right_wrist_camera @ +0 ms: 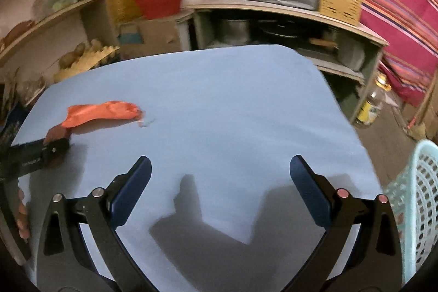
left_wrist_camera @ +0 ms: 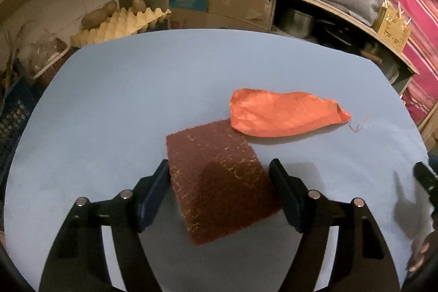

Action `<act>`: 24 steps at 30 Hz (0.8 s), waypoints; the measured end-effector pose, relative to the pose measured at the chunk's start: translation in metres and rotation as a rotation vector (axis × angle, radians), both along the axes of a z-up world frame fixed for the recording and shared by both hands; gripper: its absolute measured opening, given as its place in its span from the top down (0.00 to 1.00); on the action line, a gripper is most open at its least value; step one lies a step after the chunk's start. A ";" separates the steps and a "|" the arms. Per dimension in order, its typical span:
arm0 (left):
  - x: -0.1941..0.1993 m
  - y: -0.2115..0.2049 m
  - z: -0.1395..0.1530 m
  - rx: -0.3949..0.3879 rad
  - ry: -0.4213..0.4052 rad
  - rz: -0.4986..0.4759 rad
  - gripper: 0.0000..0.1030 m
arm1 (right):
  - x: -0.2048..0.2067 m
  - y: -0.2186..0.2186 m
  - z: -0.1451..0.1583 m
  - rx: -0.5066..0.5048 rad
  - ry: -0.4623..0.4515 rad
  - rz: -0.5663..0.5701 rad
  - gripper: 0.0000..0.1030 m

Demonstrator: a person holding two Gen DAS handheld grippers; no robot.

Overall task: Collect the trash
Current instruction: 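Grasp the red-brown scouring pad with the left tool while the right tool grasps the orange bag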

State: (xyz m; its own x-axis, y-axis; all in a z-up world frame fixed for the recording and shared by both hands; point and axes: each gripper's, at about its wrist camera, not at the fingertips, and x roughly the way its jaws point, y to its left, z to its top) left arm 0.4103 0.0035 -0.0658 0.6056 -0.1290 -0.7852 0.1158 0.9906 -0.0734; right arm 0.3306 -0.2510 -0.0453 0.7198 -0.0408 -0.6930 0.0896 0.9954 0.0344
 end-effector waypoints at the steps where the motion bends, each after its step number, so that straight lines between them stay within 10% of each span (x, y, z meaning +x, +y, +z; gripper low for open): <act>1: 0.001 0.004 0.001 0.009 -0.002 0.008 0.30 | 0.006 0.010 -0.002 -0.015 0.013 0.018 0.04; 24: -0.004 0.093 0.043 0.010 -0.117 0.131 0.30 | 0.127 0.131 -0.022 -0.122 0.174 0.191 0.13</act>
